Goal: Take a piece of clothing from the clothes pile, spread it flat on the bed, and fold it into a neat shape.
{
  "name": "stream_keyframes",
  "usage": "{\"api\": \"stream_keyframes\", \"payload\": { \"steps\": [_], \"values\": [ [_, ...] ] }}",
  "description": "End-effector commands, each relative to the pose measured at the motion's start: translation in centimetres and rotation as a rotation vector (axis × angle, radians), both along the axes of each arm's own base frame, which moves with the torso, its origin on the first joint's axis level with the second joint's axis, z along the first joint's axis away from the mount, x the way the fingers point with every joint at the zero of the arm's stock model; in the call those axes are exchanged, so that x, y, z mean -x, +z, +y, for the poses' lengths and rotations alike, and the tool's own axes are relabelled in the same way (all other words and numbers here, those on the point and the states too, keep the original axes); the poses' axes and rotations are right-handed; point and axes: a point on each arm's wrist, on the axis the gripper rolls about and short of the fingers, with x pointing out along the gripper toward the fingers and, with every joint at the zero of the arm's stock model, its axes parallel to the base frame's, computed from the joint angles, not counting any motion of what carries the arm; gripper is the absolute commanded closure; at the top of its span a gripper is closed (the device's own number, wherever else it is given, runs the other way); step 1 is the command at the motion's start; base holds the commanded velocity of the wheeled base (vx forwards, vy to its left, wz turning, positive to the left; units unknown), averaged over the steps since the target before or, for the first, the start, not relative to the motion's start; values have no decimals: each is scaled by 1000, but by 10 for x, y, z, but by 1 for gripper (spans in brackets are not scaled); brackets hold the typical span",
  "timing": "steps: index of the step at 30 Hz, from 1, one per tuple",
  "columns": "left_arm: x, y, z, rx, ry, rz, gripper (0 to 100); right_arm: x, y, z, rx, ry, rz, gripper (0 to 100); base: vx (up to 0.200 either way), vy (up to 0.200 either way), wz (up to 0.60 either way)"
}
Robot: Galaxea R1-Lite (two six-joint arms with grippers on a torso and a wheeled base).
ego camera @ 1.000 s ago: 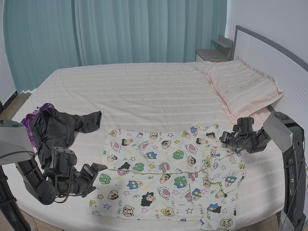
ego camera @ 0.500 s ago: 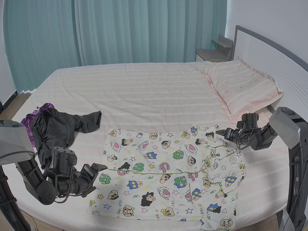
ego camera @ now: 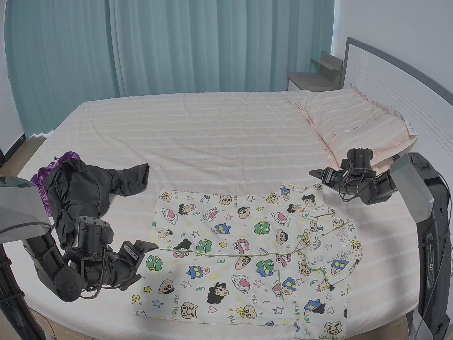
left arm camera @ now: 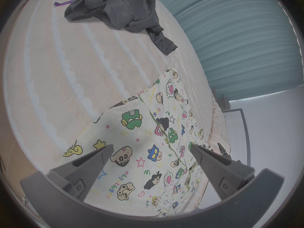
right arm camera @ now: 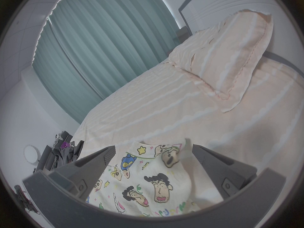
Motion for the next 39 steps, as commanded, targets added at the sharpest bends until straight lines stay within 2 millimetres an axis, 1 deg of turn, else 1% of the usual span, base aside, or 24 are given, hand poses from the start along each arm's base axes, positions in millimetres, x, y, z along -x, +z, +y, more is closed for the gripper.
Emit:
{"api": "stream_keyframes", "payload": {
  "steps": [1,4,5,8,12,15,17,18,19,20,24,26,27,30,32,33,34,35,36,37,39],
  "values": [
    [0,0,0,-1,0,2,0,-17,-35,21,-8,-12,89,0,0,0,0],
    [0,0,0,-1,-2,2,0,-19,-40,23,-5,-13,98,0,0,0,0],
    [0,0,0,-1,-2,2,0,-18,-46,26,-1,-8,122,100,0,0,0],
    [0,0,0,-1,-2,2,0,-16,-51,27,1,-6,155,100,0,0,0],
    [0,0,0,-1,-2,2,0,-11,-51,25,7,-8,169,100,0,0,0],
    [0,0,-1,-1,-3,2,0,-1,-42,19,8,-15,184,100,0,0,0],
    [0,0,-1,-1,-3,2,0,7,-39,16,13,-18,207,100,0,0,0],
    [0,0,-1,-1,-3,2,0,12,-41,15,18,-17,224,100,0,0,0],
    [0,0,-1,-1,-3,2,0,13,-41,14,22,-14,228,100,0,0,0],
    [0,0,-1,-1,-3,2,0,16,-46,13,42,-3,238,100,0,0,0],
    [0,0,-1,-1,-3,2,0,17,-57,12,68,9,255,100,0,0,0],
    [0,0,-1,-1,-3,2,0,18,-58,12,69,10,258,100,0,0,0],
    [0,0,-1,-1,-3,2,0,20,-57,12,72,13,263,0,0,0,0],
    [0,0,-1,-1,-3,2,0,21,-53,12,68,10,258,0,0,0,0],
    [0,0,-1,-1,-3,2,0,20,-40,10,59,3,228,0,0,0,0],
    [0,0,-1,-1,-3,2,0,20,-40,10,59,3,228,0,0,0,0],
    [0,0,-1,-1,-3,2,0,18,-30,3,53,-13,192,0,0,0,0],
    [0,0,-1,-1,-3,2,0,17,-25,1,50,-21,174,0,0,0,0],
    [0,0,-1,-1,-3,2,0,17,-25,1,50,-21,174,0,0,0,0],
    [0,-1,-1,-1,-3,3,0,14,-18,-2,43,-28,147,0,0,0,0],
    [0,-1,-1,-1,-3,3,0,9,-12,-10,19,-58,114,0,0,0,0]
  ]
}}
